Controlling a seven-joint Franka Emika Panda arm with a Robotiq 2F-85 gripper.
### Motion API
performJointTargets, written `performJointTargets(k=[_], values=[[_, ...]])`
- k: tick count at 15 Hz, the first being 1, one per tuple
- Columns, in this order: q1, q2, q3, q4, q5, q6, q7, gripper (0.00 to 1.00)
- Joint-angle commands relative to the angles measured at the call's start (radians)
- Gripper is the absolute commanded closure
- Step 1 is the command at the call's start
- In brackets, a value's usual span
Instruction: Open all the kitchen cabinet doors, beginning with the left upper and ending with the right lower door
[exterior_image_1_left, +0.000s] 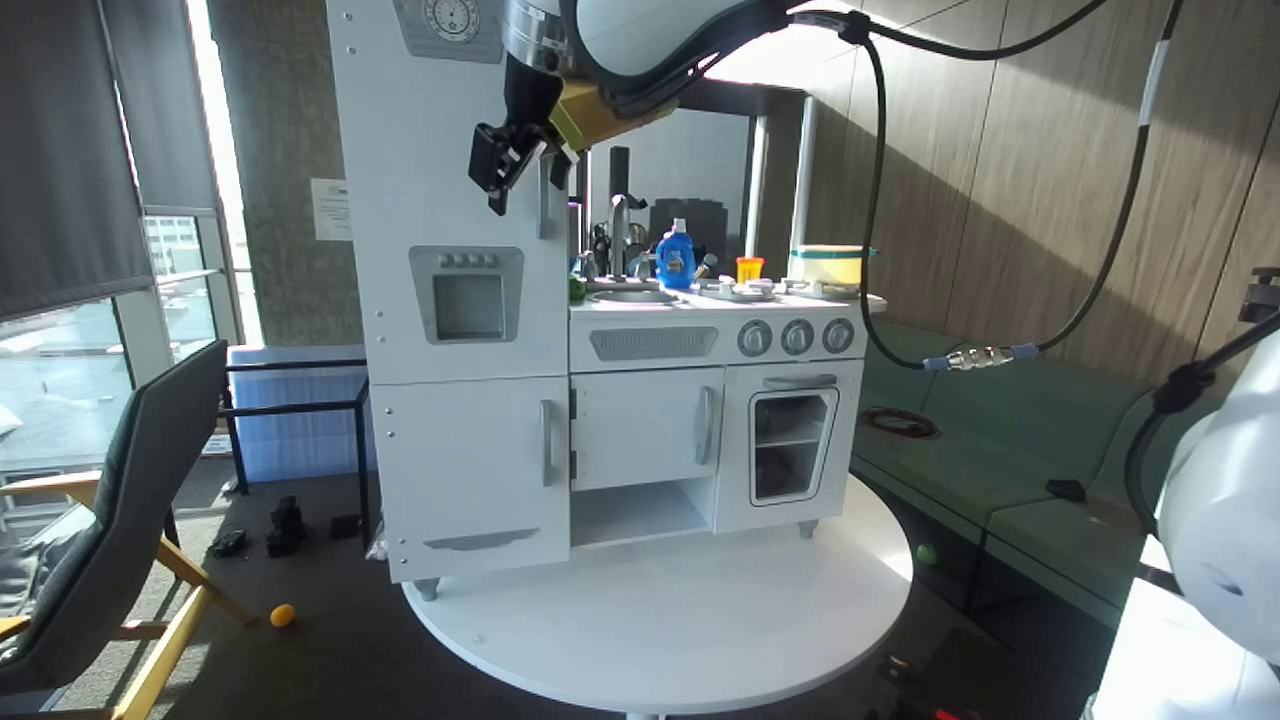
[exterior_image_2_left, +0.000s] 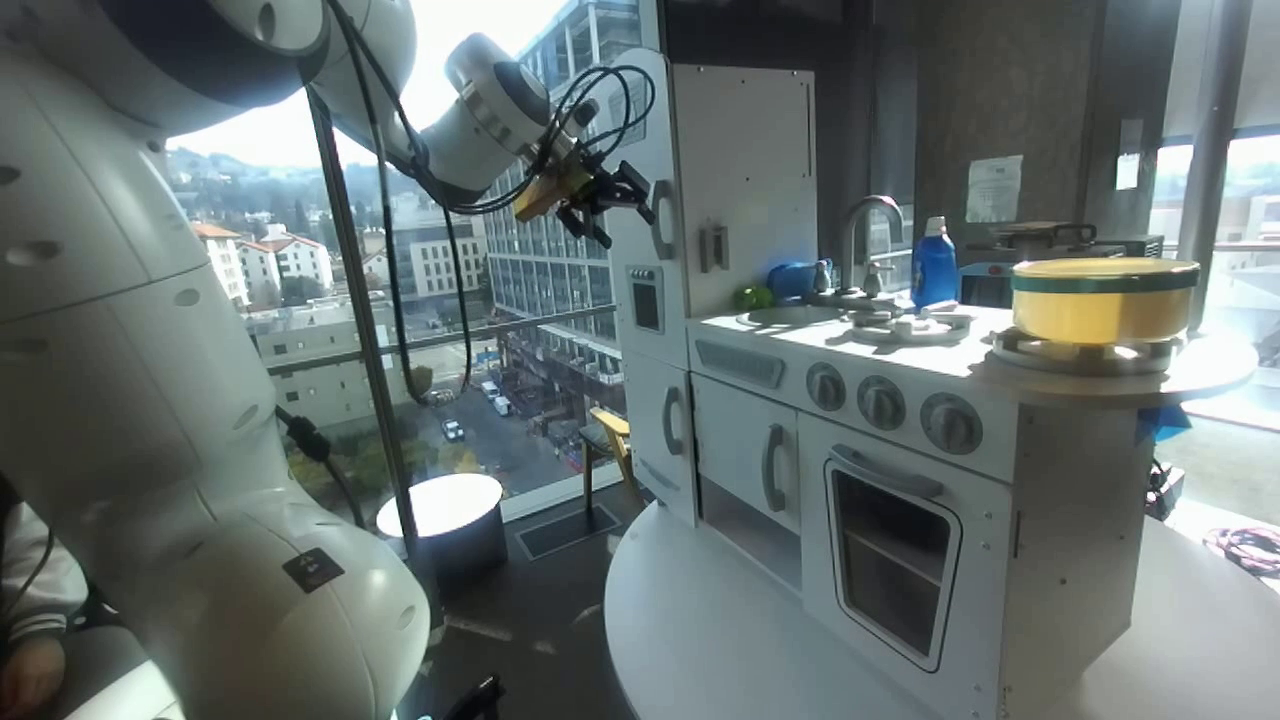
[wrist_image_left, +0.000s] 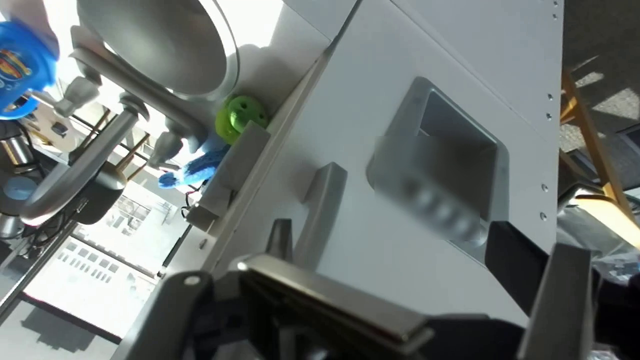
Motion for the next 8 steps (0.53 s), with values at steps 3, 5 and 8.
performJointTargets(k=[3, 5, 8], values=[[0.022, 0.044, -0.011, 0.086, -0.11, -0.106, 0.168, 0.0], [0.038, 0.057, -0.018, 0.091, -0.106, -0.058, 0.168, 0.0], [0.061, 0.08, -0.019, 0.103, -0.092, -0.039, 0.163, 0.0]])
